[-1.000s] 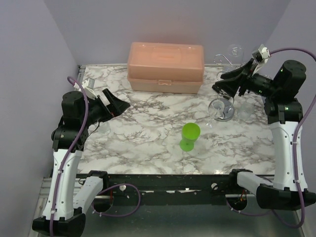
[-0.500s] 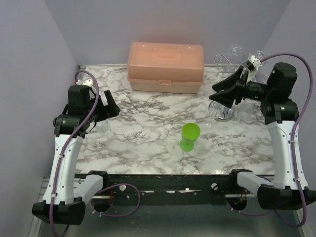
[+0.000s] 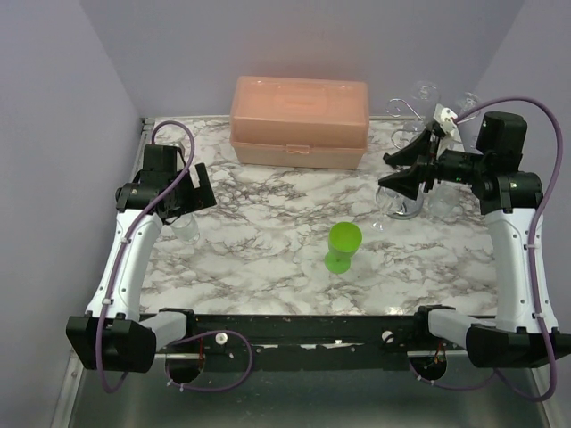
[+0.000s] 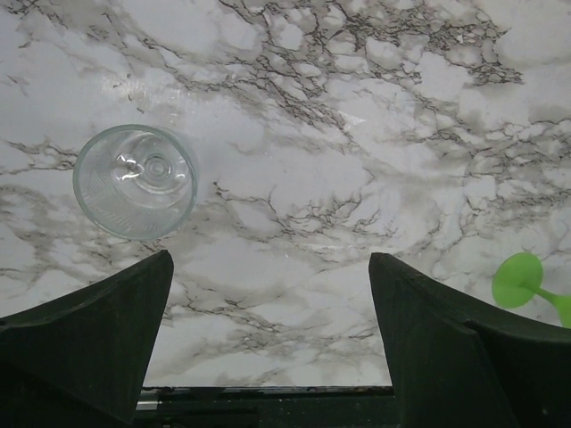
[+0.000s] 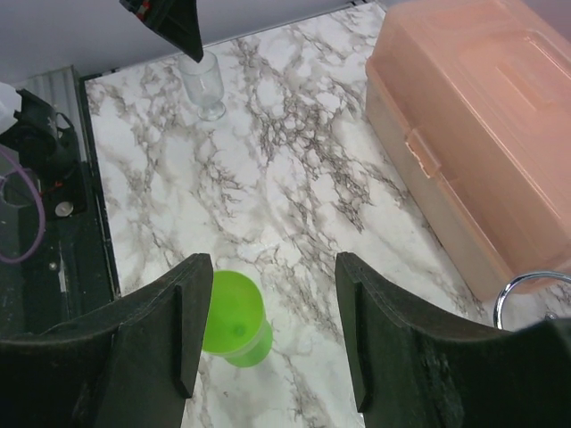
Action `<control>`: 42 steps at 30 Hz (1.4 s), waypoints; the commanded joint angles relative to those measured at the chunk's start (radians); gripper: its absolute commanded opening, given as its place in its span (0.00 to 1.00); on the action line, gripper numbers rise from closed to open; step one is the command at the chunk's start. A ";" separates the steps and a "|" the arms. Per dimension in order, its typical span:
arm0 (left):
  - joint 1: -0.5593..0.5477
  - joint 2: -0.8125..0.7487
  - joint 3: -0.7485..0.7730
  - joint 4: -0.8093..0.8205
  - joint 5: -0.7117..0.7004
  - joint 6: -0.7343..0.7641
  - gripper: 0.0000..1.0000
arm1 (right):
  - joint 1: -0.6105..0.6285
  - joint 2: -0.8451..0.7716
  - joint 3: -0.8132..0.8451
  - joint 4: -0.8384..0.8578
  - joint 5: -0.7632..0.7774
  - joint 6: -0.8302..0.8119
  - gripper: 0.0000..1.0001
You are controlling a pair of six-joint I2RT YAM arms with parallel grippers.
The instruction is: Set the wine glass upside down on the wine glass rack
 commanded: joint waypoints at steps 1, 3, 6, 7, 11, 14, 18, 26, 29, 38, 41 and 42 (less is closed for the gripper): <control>0.004 -0.023 -0.018 0.047 0.099 -0.023 0.92 | 0.007 0.031 0.049 -0.165 0.057 -0.159 0.63; 0.003 -0.045 -0.052 0.089 0.181 -0.071 0.92 | 0.007 0.046 0.067 -0.222 0.086 -0.231 0.63; -0.006 -0.087 -0.121 0.180 0.297 -0.156 0.92 | 0.024 0.088 0.115 -0.312 0.169 -0.313 0.63; -0.011 -0.098 -0.139 0.205 0.320 -0.186 0.92 | 0.051 0.110 0.129 -0.344 0.211 -0.332 0.63; -0.035 -0.141 -0.193 0.284 0.351 -0.264 0.92 | 0.200 0.153 0.139 -0.386 0.450 -0.353 0.62; -0.040 -0.166 -0.221 0.327 0.361 -0.300 0.92 | 0.311 0.149 0.082 -0.353 0.620 -0.330 0.61; -0.044 -0.196 -0.263 0.379 0.367 -0.346 0.92 | 0.391 0.148 0.017 -0.264 0.802 -0.274 0.61; -0.043 -0.239 -0.322 0.426 0.363 -0.375 0.94 | 0.411 0.172 -0.058 -0.172 1.083 -0.191 0.55; -0.043 -0.240 -0.319 0.438 0.358 -0.374 0.94 | 0.412 0.167 -0.108 -0.136 1.138 -0.175 0.55; -0.043 -0.210 -0.304 0.466 0.374 -0.376 0.94 | 0.412 0.188 -0.183 -0.059 1.257 -0.137 0.53; -0.043 -0.215 -0.315 0.470 0.379 -0.378 0.95 | 0.410 0.197 -0.191 -0.047 1.264 -0.133 0.52; -0.043 -0.217 -0.319 0.472 0.380 -0.378 0.95 | 0.409 0.201 -0.195 -0.045 1.265 -0.129 0.52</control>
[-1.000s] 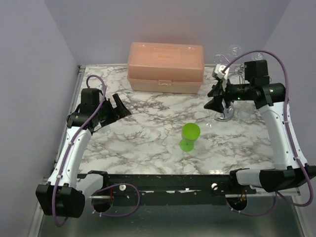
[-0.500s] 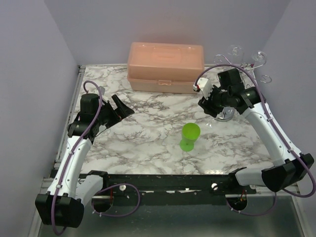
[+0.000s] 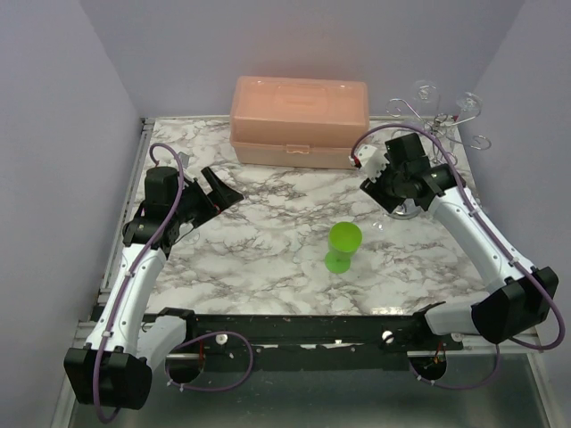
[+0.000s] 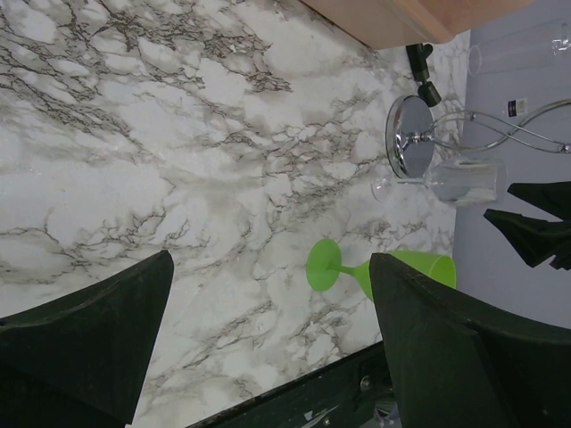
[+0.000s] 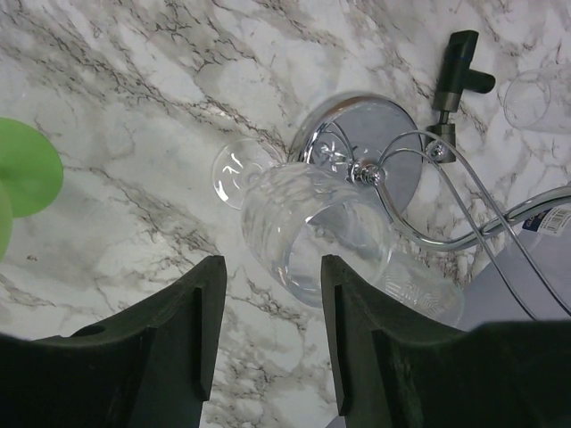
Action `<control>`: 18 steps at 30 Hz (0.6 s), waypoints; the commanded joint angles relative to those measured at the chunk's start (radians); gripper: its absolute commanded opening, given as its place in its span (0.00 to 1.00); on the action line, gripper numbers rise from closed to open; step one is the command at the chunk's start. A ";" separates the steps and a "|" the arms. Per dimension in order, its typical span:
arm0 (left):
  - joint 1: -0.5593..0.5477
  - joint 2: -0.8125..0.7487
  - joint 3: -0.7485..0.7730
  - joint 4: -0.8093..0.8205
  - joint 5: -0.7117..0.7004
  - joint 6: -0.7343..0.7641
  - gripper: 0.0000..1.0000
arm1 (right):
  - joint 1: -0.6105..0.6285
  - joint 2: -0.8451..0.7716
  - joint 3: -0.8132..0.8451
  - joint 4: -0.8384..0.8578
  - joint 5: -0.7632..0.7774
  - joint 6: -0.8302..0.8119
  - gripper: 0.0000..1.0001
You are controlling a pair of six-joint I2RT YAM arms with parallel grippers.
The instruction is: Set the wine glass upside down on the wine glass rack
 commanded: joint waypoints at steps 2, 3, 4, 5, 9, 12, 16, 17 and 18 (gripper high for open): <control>-0.002 -0.010 -0.008 0.043 0.039 -0.010 0.95 | 0.003 0.027 -0.026 0.051 0.052 0.028 0.51; -0.003 -0.012 -0.012 0.047 0.042 -0.014 0.95 | 0.002 0.032 -0.028 0.051 0.046 0.031 0.49; -0.003 -0.016 -0.016 0.053 0.045 -0.018 0.95 | -0.001 0.036 -0.028 0.048 0.037 0.036 0.47; -0.003 -0.018 -0.020 0.060 0.050 -0.022 0.95 | -0.002 0.041 -0.028 0.043 0.031 0.038 0.45; -0.002 -0.029 -0.043 0.108 0.086 -0.051 0.95 | -0.009 0.062 -0.022 0.023 0.000 0.056 0.39; -0.003 -0.035 -0.071 0.169 0.123 -0.088 0.95 | -0.016 0.063 -0.013 0.007 -0.031 0.064 0.26; -0.003 -0.037 -0.126 0.287 0.187 -0.164 0.95 | -0.029 0.063 0.029 -0.025 -0.103 0.080 0.09; -0.003 -0.035 -0.140 0.323 0.201 -0.189 0.95 | -0.036 0.063 0.040 -0.033 -0.129 0.087 0.05; -0.004 -0.033 -0.156 0.352 0.216 -0.209 0.95 | -0.040 0.063 0.055 -0.039 -0.152 0.094 0.03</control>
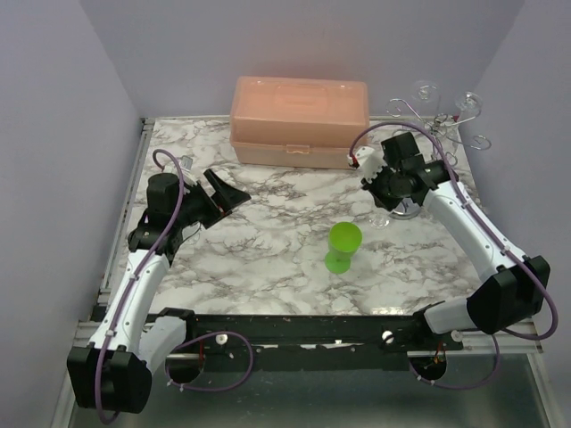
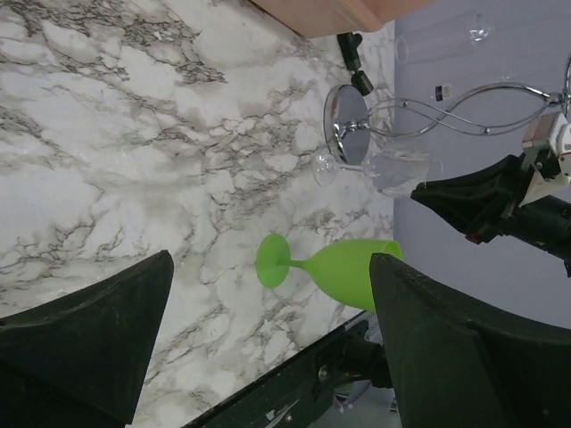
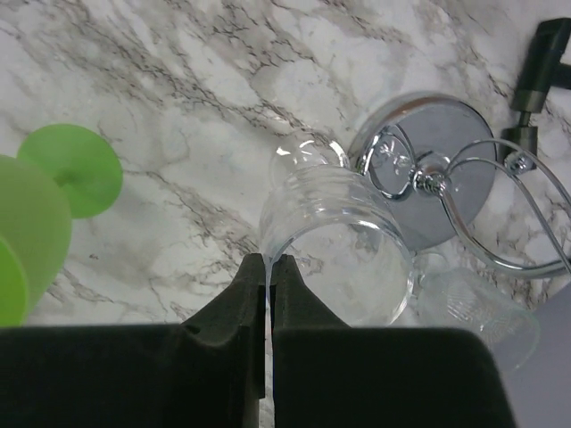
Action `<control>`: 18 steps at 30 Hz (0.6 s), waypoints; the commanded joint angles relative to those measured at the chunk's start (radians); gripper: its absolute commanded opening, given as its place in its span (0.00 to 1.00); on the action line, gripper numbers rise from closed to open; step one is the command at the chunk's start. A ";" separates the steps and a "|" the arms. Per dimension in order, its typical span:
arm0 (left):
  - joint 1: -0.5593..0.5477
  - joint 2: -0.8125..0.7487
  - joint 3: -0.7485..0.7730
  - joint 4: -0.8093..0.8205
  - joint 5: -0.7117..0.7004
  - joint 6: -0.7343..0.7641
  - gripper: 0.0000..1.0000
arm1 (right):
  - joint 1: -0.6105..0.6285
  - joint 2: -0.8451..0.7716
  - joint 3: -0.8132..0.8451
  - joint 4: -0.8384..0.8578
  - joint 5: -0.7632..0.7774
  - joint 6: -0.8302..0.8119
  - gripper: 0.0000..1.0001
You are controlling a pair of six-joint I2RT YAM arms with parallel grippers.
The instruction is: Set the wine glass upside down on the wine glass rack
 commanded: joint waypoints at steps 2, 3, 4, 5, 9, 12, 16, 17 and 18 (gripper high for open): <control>-0.009 -0.002 -0.075 0.230 0.127 -0.143 0.95 | -0.032 -0.005 0.088 -0.052 -0.161 0.038 0.00; -0.016 0.003 -0.079 0.253 0.135 -0.160 0.95 | -0.037 -0.011 0.105 -0.053 -0.199 0.050 0.00; -0.023 0.008 -0.082 0.270 0.141 -0.176 0.95 | -0.039 -0.018 0.126 -0.051 -0.229 0.062 0.00; -0.030 0.015 -0.081 0.286 0.148 -0.187 0.95 | -0.039 -0.022 0.144 -0.049 -0.251 0.073 0.00; -0.065 0.047 -0.070 0.339 0.152 -0.230 0.95 | -0.044 -0.025 0.232 -0.037 -0.356 0.119 0.00; -0.098 0.081 -0.060 0.400 0.151 -0.274 0.95 | -0.044 -0.021 0.283 -0.024 -0.445 0.159 0.00; -0.146 0.138 -0.023 0.447 0.148 -0.320 0.95 | -0.044 -0.035 0.339 0.063 -0.561 0.229 0.00; -0.156 0.151 -0.018 0.474 0.151 -0.338 0.95 | -0.044 -0.037 0.354 0.087 -0.585 0.255 0.00; -0.159 0.163 -0.012 0.492 0.157 -0.351 0.95 | -0.044 -0.036 0.374 0.109 -0.610 0.280 0.00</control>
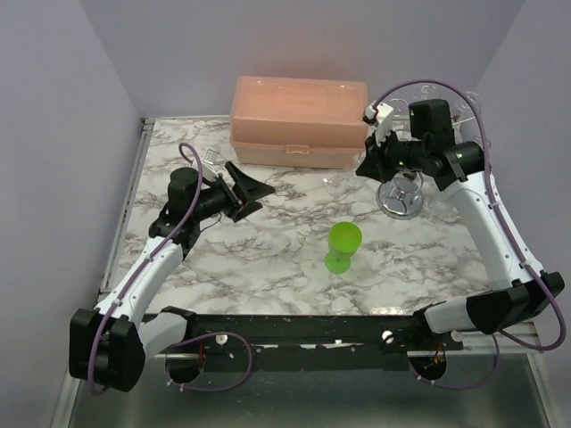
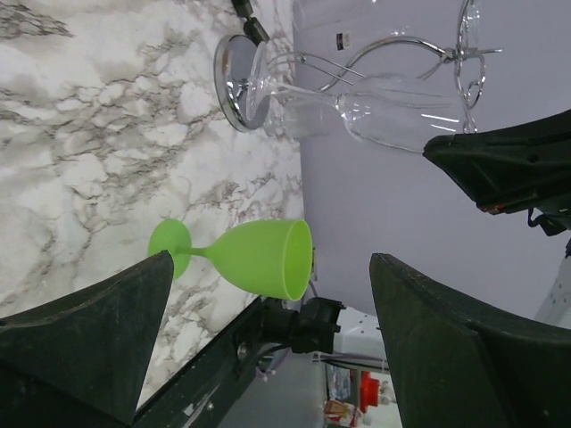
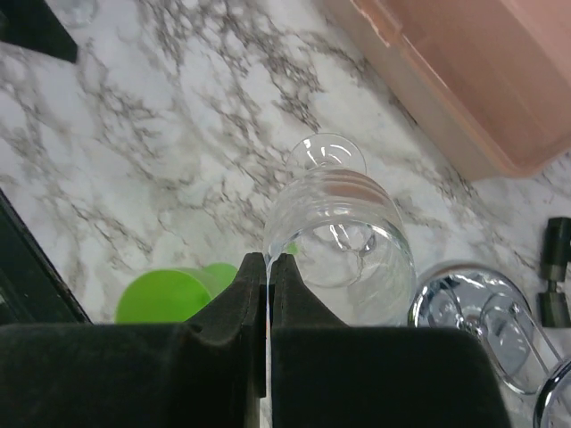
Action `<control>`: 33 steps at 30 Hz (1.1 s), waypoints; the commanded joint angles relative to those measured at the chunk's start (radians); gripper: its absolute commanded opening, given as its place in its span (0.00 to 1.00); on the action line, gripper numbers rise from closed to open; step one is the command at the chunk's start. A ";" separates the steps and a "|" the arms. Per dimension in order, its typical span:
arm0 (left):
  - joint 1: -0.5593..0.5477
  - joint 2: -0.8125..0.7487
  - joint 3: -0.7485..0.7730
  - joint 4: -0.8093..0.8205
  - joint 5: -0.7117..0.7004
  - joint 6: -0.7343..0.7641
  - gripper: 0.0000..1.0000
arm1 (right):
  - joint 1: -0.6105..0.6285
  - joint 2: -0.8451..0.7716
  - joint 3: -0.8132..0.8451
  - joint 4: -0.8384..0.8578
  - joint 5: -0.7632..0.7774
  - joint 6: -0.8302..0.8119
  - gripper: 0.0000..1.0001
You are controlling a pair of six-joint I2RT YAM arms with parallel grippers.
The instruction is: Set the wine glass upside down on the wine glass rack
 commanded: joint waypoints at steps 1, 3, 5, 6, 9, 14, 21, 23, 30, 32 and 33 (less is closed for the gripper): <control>-0.037 0.059 0.059 0.152 0.037 -0.094 0.94 | -0.001 -0.029 0.099 0.151 -0.193 0.138 0.00; -0.037 0.072 0.085 0.157 0.033 -0.093 0.94 | -0.002 -0.024 0.135 0.184 -0.234 0.191 0.00; -0.037 0.090 0.119 0.149 0.031 -0.080 0.94 | -0.001 -0.024 0.156 0.219 -0.270 0.248 0.00; -0.038 0.099 0.138 0.149 0.033 -0.076 0.94 | -0.002 -0.026 0.163 0.237 -0.290 0.276 0.00; -0.045 0.136 0.180 0.181 0.039 -0.083 0.93 | -0.002 -0.032 0.162 0.308 -0.338 0.373 0.00; -0.080 0.187 0.268 0.138 0.014 -0.033 0.91 | -0.013 -0.026 0.158 0.365 -0.393 0.491 0.00; -0.117 0.218 0.372 -0.007 -0.062 0.093 0.80 | -0.047 -0.029 0.129 0.412 -0.443 0.572 0.00; -0.126 0.223 0.389 -0.032 -0.080 0.120 0.75 | -0.050 -0.029 0.120 0.420 -0.451 0.583 0.00; -0.156 0.252 0.471 -0.190 -0.179 0.212 0.64 | -0.059 -0.035 0.096 0.436 -0.475 0.604 0.00; -0.164 0.266 0.498 -0.206 -0.195 0.235 0.61 | -0.059 -0.039 0.086 0.440 -0.482 0.610 0.00; -0.169 0.275 0.513 -0.215 -0.204 0.249 0.59 | -0.060 -0.039 0.083 0.442 -0.486 0.613 0.00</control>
